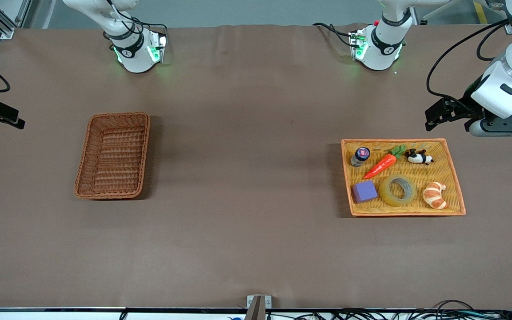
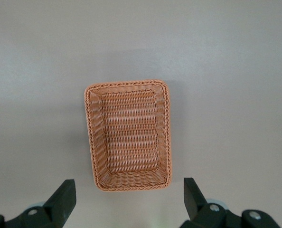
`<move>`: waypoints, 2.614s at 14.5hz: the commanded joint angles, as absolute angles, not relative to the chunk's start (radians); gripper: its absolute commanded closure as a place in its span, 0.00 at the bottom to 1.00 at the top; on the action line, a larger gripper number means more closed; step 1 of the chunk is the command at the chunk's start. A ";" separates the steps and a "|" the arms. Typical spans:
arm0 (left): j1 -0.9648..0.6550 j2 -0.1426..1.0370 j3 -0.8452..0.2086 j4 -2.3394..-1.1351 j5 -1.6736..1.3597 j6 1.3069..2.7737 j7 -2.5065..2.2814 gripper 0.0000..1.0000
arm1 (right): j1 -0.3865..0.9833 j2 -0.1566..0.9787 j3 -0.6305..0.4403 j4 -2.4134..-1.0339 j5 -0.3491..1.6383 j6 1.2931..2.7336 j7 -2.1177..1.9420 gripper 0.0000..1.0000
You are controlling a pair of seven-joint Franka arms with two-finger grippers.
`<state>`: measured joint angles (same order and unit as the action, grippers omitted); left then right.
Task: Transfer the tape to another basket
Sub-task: 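Reach the left gripper down to the tape roll in the yellow tray, then grasp the yellow tape roll with the left gripper and lift it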
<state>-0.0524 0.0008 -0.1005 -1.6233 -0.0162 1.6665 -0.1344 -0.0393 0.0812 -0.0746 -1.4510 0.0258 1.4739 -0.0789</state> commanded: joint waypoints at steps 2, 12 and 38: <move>-0.058 -0.017 -0.095 -1.640 -0.031 1.671 -0.149 0.00 | -0.028 0.054 -0.087 -1.479 0.048 1.486 -0.072 0.00; -0.081 0.184 0.021 -1.643 -0.017 1.784 -0.057 0.00 | -0.028 0.052 -0.087 -1.480 0.048 1.483 -0.072 0.00; -0.066 0.554 0.063 -1.848 -0.029 2.318 -0.017 1.00 | -0.028 0.052 -0.087 -1.480 0.048 1.483 -0.072 0.00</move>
